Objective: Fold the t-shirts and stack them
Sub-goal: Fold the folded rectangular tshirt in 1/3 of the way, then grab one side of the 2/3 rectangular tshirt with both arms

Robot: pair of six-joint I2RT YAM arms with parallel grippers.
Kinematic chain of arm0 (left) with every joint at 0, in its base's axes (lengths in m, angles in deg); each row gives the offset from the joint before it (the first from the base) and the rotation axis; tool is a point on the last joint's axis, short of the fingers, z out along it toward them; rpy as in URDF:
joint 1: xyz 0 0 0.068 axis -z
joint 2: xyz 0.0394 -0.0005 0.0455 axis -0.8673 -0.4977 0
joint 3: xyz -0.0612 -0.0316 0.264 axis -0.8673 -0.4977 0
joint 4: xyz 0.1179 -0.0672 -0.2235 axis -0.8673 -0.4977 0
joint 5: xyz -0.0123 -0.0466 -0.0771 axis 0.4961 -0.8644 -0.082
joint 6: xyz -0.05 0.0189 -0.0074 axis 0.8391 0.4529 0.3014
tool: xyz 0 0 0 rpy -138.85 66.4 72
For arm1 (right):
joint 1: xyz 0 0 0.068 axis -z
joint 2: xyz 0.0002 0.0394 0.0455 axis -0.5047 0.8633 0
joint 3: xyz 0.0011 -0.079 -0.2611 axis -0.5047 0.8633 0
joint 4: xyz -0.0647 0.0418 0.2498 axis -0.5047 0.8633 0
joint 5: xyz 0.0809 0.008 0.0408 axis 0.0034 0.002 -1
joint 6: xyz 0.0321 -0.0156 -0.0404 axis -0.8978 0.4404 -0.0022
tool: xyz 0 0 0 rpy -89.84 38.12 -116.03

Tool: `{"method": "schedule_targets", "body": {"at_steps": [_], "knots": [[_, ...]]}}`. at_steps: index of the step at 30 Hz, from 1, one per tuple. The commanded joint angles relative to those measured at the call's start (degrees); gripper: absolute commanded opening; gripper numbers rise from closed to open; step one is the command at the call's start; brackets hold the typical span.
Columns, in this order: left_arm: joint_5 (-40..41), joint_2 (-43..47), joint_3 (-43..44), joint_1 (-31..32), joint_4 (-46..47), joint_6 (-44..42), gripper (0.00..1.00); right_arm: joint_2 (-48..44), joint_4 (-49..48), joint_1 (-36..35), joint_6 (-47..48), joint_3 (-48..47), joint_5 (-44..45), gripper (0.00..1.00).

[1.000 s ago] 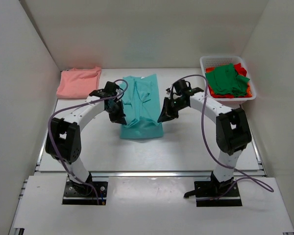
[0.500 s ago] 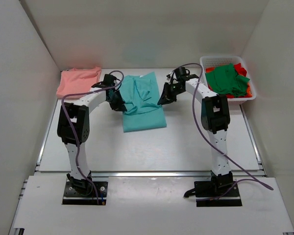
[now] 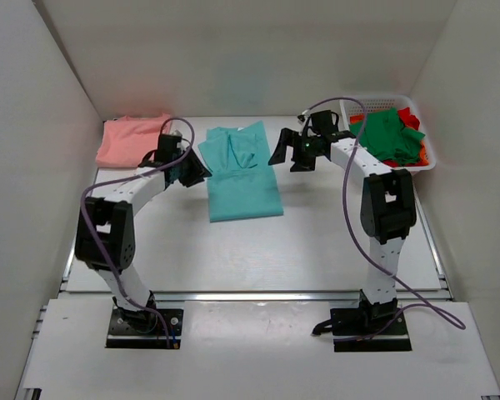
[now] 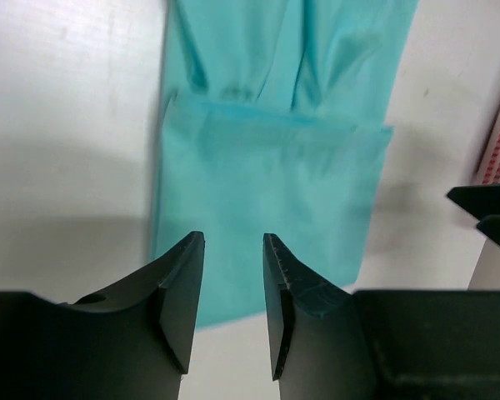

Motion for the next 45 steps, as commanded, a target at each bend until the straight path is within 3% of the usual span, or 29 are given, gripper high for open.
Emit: {"method": "schedule_targets", "body": {"at_steps": [1, 5, 7, 8, 9, 11, 12, 14, 15, 27, 28, 30, 32, 33, 36, 45], "knots": [[1.48, 9.05, -8.91, 1.21, 1.59, 1.00, 0.45, -9.56, -3.62, -1.27, 2.26, 8.37, 5.67, 0.99], [7.87, 14.34, -17.45, 5.51, -0.60, -0.32, 0.46, -17.13, -3.98, -4.52, 4.90, 19.96, 11.83, 0.99], [11.23, 17.40, -21.59, 7.36, 1.41, 1.15, 0.48, -19.51, -5.81, -5.49, 3.85, 24.28, 12.46, 0.93], [11.76, 19.07, -24.21, 8.24, 3.16, 3.09, 0.51, -20.48, -7.39, -5.84, 3.32, 26.73, 12.37, 0.78], [13.16, 19.87, -26.33, 8.51, 5.09, 4.67, 0.52, -21.01, -8.27, -6.45, 2.62, 28.49, 12.37, 0.56], [13.70, 19.79, -28.19, 8.95, 6.51, 6.26, 0.52, -21.54, -10.38, -6.37, -0.35, 31.48, 11.32, 0.29], [13.79, 19.79, -29.24, 9.12, 7.82, 6.88, 0.52, -22.24, -12.48, -6.37, -1.94, 34.37, 11.14, 0.25], [13.27, 19.18, -30.21, 9.13, 9.24, 8.54, 0.52, -22.94, -16.08, -6.20, -5.02, 38.25, 10.53, 0.28], [13.35, 18.66, -31.17, 9.73, 10.54, 9.16, 0.52, -23.29, -17.06, -6.20, -6.86, 40.36, 10.52, 0.37], [14.41, 9.26, -28.64, 12.73, 16.10, 16.98, 0.46, -18.73, -24.01, -5.67, -12.51, 43.45, 9.22, 0.51], [13.71, 8.99, -28.46, 13.16, 16.18, 17.17, 0.40, -18.12, -24.28, -5.41, -12.50, 42.93, 9.21, 0.48], [14.49, 8.19, -28.63, 13.08, 16.01, 18.31, 0.12, -17.24, -23.84, -5.49, -12.33, 42.22, 7.98, 0.40], [14.41, 8.72, -29.42, 12.56, 16.01, 18.49, 0.00, -16.53, -24.36, -5.23, -11.72, 42.83, 7.19, 0.33], [13.97, 9.15, -29.86, 12.38, 15.92, 18.40, 0.00, -16.44, -24.45, -4.97, -11.63, 42.84, 6.49, 0.29], [12.65, 10.65, -31.70, 11.15, 14.96, 17.26, 0.00, -17.32, -26.03, -4.79, -10.92, 45.12, 6.57, 0.02], [9.75, 21.09, -38.64, 12.90, 6.87, 13.56, 0.00, -29.08, -22.61, -8.92, -9.78, 56.70, 7.54, 0.01]]}}
